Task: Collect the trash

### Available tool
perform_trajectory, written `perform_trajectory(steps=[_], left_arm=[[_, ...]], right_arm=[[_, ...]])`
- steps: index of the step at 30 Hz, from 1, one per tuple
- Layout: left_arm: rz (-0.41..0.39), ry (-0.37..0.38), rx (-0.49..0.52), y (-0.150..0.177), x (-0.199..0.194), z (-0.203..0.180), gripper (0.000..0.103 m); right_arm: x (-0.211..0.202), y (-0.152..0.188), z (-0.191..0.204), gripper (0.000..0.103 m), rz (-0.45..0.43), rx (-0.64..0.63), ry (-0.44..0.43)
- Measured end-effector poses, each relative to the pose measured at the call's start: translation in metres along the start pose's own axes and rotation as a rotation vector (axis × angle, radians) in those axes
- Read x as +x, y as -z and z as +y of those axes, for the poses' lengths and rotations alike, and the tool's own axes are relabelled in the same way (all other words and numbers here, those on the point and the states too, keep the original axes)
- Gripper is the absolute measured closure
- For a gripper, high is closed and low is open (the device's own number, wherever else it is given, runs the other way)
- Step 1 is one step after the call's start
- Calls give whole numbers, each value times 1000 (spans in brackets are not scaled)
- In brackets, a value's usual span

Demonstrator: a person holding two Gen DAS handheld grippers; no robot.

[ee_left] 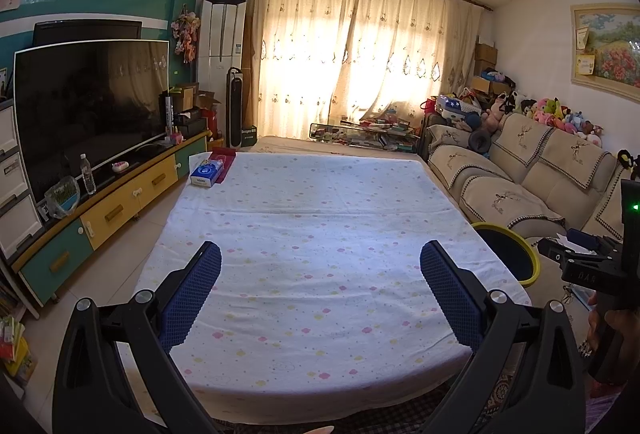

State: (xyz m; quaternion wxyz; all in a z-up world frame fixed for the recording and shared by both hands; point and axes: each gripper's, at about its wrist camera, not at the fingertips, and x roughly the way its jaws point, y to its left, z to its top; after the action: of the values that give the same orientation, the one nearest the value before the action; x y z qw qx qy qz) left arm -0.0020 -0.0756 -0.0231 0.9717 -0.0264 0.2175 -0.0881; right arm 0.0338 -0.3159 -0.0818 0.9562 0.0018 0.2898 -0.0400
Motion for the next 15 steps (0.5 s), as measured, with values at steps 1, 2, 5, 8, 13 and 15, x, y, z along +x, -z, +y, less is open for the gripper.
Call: perform_trajectory(steps=[1, 2, 5, 8, 13, 15], left_arm=[[1, 0, 0, 0, 0, 0, 5], [3, 1, 1, 1, 1, 0, 5], [3, 1, 0, 1, 1, 0, 5], [4, 1, -1, 1, 1, 0, 5], [7, 3, 1, 3, 2, -1, 5], [9, 5, 2, 4, 3, -2, 5]], right_arm=[[0, 0, 0, 15, 0, 0, 0], [0, 0, 0, 15, 0, 1, -1], [0, 0, 0, 15, 1, 1, 0], [1, 1, 0, 15, 3, 1, -1], [3, 2, 1, 15, 5, 1, -3], [4, 2, 1, 15, 5, 2, -3]])
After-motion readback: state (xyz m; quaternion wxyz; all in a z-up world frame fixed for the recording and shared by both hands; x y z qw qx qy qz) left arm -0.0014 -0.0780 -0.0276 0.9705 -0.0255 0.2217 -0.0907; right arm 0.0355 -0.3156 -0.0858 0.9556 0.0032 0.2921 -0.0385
